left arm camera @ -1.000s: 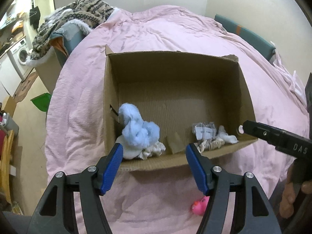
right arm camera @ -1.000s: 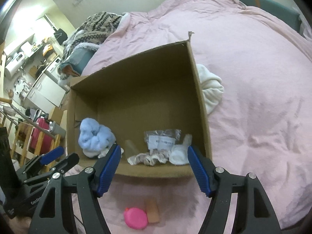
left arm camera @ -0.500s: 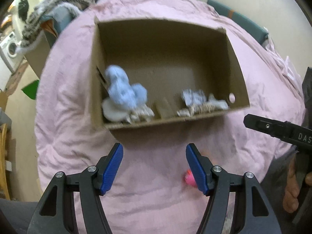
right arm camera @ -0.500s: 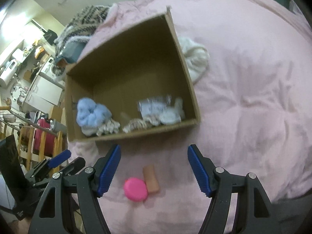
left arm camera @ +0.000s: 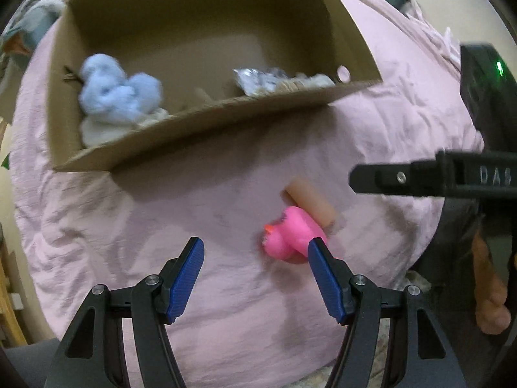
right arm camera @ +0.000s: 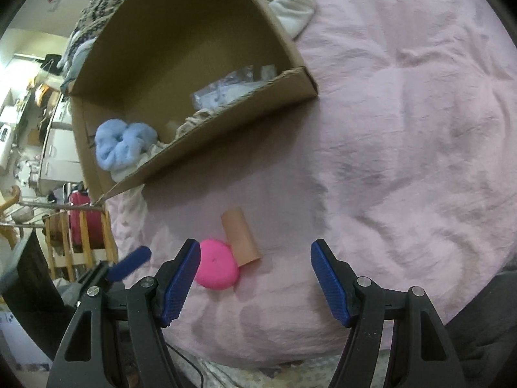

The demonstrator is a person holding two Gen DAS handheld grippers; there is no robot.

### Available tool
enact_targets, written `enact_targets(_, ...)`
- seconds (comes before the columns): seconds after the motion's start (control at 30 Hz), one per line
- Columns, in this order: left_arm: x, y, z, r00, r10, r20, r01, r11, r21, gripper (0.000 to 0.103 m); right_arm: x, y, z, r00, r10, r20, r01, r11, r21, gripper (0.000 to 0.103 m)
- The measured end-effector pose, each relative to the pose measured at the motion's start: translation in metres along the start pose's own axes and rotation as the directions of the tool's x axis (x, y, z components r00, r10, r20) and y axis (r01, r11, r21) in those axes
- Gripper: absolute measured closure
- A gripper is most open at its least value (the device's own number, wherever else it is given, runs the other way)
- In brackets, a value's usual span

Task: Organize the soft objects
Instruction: 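Grasp the pink rubber duck with the left tool, then grasp the tan foam cylinder with the right tool while the left tool holds the duck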

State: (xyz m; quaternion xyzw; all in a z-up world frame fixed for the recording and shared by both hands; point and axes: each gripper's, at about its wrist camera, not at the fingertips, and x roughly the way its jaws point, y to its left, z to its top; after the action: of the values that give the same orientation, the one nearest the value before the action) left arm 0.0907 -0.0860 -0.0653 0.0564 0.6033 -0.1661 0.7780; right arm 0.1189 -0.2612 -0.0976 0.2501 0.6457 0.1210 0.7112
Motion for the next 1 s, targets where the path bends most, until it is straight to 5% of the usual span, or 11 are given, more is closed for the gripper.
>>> enact_targets(0.27,0.025,-0.020,0.006,0.999,-0.026,-0.034,0.028,0.998,0.052,0.039,0.001,-0.005,0.005,1.000,-0.001,0.001,0.001,1.000,0.026,0.028)
enact_targets(0.33,0.029,-0.021,0.007,0.999,-0.039,-0.030,0.041,0.997,0.059,0.054,0.001,-0.007,0.006,1.000,-0.002,0.002,0.002,0.999,0.034,0.028)
enact_targets(0.43,0.030,-0.018,0.008,0.998,-0.062,-0.032,0.063,0.997,0.040,0.055,0.001,-0.010,0.007,1.000,-0.003,-0.003,0.003,0.999,0.038,0.028)
enact_targets(0.7,0.014,0.022,0.003,0.999,0.033,-0.036,-0.036,0.994,-0.106,0.056,0.005,-0.005,0.007,1.000,-0.006,-0.023,0.006,1.000,0.005,0.028)
enact_targets(1.0,-0.004,0.066,-0.004,0.990,0.139,-0.022,-0.139,0.946,-0.292,0.056,0.023,0.026,0.003,0.995,-0.094,-0.044,0.087,0.984,-0.154,0.028)
